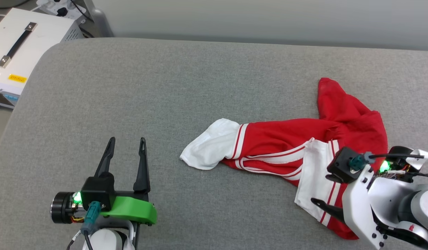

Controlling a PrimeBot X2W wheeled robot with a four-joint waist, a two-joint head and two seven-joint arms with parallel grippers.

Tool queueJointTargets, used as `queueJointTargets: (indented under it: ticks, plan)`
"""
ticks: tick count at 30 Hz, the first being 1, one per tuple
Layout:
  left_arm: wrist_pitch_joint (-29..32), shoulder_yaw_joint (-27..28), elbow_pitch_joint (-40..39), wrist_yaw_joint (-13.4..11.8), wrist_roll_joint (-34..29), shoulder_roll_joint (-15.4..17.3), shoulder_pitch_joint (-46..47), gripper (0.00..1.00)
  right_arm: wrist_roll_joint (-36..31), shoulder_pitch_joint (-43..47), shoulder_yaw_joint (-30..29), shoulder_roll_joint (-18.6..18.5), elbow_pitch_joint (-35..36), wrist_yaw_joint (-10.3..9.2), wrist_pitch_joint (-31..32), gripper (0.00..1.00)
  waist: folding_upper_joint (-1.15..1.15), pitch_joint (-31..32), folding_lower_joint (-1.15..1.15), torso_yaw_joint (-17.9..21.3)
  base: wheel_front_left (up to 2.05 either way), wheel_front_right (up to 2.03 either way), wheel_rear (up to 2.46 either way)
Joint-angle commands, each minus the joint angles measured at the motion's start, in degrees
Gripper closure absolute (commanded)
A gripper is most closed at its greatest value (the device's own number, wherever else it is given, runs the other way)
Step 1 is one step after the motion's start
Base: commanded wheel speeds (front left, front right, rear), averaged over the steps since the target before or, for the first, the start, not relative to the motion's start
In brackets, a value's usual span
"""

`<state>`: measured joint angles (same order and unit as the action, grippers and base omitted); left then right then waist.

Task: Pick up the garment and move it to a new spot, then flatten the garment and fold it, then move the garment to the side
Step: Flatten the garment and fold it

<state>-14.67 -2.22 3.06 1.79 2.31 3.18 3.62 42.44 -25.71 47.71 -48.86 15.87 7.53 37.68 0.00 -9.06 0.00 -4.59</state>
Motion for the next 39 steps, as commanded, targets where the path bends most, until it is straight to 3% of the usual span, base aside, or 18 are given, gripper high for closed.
queueJointTargets:
  ticks: [1,19,20,21,29,39]
  plan:
    - [-0.33,-0.16,-0.14,0.22,-0.17,-0.07,0.61,0.0,0.36,0.7,0.51,0.45,-0.3,-0.04,0.59,0.0,0.0,-0.99,0.0,-0.56,0.0,0.0,0.0]
    - [-0.33,-0.88,0.13,-0.31,0.57,-0.23,4.2,0.0,-2.92,-3.18,13.99,5.79,-20.96,-0.04,-2.64,0.0,0.0,-7.35,0.0,-3.14,0.0,0.0,0.0]
    - [-0.33,-0.79,0.25,-0.39,0.61,-0.24,4.27,0.0,-2.3,-3.44,14.2,6.06,-21.59,-0.04,-3.36,0.62,0.0,-7.21,0.0,-3.01,0.0,0.0,0.0]
    - [-0.33,-0.66,0.37,-0.44,0.62,-0.24,4.25,0.0,-1.91,-3.72,14.2,6.25,-21.89,-0.04,-4.22,1.0,0.0,-6.97,0.0,-2.85,0.0,0.0,0.0]
    - [-0.33,0.14,1.07,-0.44,0.2,-0.25,2.76,0.0,-1.0,-3.31,7.62,6.42,-21.23,-0.04,-16.17,1.0,0.0,-2.72,0.0,-1.11,0.0,0.0,0.0]
    - [-0.33,1.03,0.46,-0.35,-0.23,-0.12,-0.05,0.0,-0.75,9.73,-14.51,5.89,-12.25,-0.04,-23.2,1.0,0.0,0.42,0.0,2.25,0.0,0.0,0.0]
